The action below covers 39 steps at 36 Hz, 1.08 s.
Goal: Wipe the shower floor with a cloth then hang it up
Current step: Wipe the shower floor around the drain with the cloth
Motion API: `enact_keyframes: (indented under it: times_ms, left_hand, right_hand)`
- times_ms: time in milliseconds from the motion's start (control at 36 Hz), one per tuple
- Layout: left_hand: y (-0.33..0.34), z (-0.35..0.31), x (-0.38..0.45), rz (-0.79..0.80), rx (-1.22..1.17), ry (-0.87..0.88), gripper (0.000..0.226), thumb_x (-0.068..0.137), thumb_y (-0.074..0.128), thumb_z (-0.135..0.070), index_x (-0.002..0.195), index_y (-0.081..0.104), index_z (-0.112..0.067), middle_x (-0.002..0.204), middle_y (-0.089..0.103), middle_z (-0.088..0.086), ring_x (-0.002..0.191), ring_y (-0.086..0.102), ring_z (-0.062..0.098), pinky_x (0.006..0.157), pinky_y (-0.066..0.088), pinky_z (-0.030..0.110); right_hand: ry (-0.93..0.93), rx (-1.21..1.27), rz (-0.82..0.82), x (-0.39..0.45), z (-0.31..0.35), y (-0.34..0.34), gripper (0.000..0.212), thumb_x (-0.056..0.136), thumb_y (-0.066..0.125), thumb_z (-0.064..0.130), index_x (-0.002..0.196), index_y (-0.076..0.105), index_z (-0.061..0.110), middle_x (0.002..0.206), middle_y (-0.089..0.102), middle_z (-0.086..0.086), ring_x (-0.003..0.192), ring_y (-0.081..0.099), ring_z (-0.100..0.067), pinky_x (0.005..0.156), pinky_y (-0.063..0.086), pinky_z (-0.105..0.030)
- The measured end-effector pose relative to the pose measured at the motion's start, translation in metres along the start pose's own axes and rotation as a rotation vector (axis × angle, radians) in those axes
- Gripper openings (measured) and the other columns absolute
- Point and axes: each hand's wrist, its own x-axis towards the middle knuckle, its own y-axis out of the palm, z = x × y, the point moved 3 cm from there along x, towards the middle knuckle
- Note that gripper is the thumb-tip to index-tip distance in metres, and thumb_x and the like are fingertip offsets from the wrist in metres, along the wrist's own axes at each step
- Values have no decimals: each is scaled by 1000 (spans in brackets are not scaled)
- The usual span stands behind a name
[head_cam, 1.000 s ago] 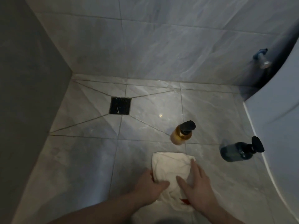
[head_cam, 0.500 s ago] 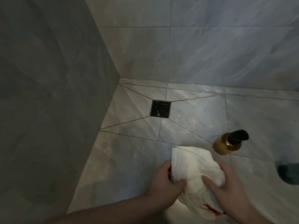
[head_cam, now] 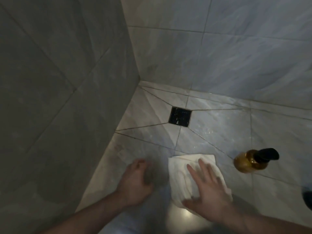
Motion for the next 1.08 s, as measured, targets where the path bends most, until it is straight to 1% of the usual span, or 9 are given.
enact_keyframes:
  times_ms: [111, 222, 500, 667, 722, 806, 889, 972, 1083]
  left_hand:
    - [-6, 34, 20, 143, 378, -104, 106, 69, 61, -62, 152, 14, -15, 160, 1, 11, 149, 1, 27, 120, 12, 33]
    - [-1, 56, 34, 237, 491, -196, 135, 59, 58, -82, 152, -10, -13, 159, -18, 14, 148, -8, 35, 120, 11, 46]
    - [16, 81, 41, 251, 587, -185, 147, 50, 61, -78, 149, -20, -5, 159, -14, 17, 147, -8, 41, 117, 18, 52]
    - [19, 86, 47, 248, 596, -200, 159, 42, 76, -73, 147, -21, -3, 157, -13, 22, 146, -2, 45, 115, 22, 55]
    - [20, 85, 47, 253, 593, -213, 161, 41, 78, -72, 145, -23, -2, 157, -14, 23, 145, -3, 47, 114, 23, 56]
    - [17, 78, 45, 258, 614, -228, 159, 45, 77, -74, 145, -24, -2, 157, -16, 22, 145, -2, 48, 114, 24, 53]
    - [14, 69, 43, 268, 617, -250, 151, 55, 80, -67, 147, -23, -3, 158, -17, 20, 144, 4, 49, 113, 30, 48]
    - [12, 67, 42, 277, 609, -242, 150, 57, 79, -67, 146, -24, -2, 157, -18, 22, 143, 4, 51, 114, 29, 48]
    - [14, 78, 45, 282, 614, -216, 155, 53, 74, -75, 143, -28, 0, 155, -23, 25, 143, -2, 52, 116, 23, 52]
  right_hand:
    - [96, -14, 81, 17, 2, 26, 117, 71, 55, 79, 150, -23, 42, 153, -43, -3, 143, -33, -37, 117, 1, -60]
    - [112, -47, 66, 29, -12, 23, 98, 85, 45, 67, 151, -22, 38, 156, -39, -3, 143, -34, -36, 118, -1, -63]
    - [295, 60, -66, 81, -42, -33, 79, 96, 41, 54, 157, 0, 24, 165, -9, -8, 150, -8, -40, 119, 9, -60]
    - [142, -18, -33, 47, -21, -9, 74, 96, 39, 52, 157, 3, 30, 165, -10, -8, 151, -8, -36, 120, 7, -56]
    - [24, -115, -21, 23, -11, 13, 75, 88, 44, 56, 154, 22, 29, 163, 11, -10, 148, 17, -41, 112, 28, -61]
    - [1, -214, 43, 6, -15, 41, 81, 60, 41, 66, 133, 52, 32, 140, 57, -11, 118, 62, -40, 78, 58, -52]
    - [-75, -217, 24, 10, -22, 30, 74, 68, 45, 62, 137, 48, 35, 147, 50, -7, 127, 55, -37, 90, 53, -52]
    - [-113, -53, -39, 30, -28, -3, 67, 93, 47, 51, 153, 24, 33, 163, 21, 2, 150, 20, -27, 120, 21, -43]
    - [46, 113, -235, 68, -43, -41, 62, 90, 51, 45, 147, 39, 23, 147, 48, -2, 133, 43, -25, 114, 31, -35]
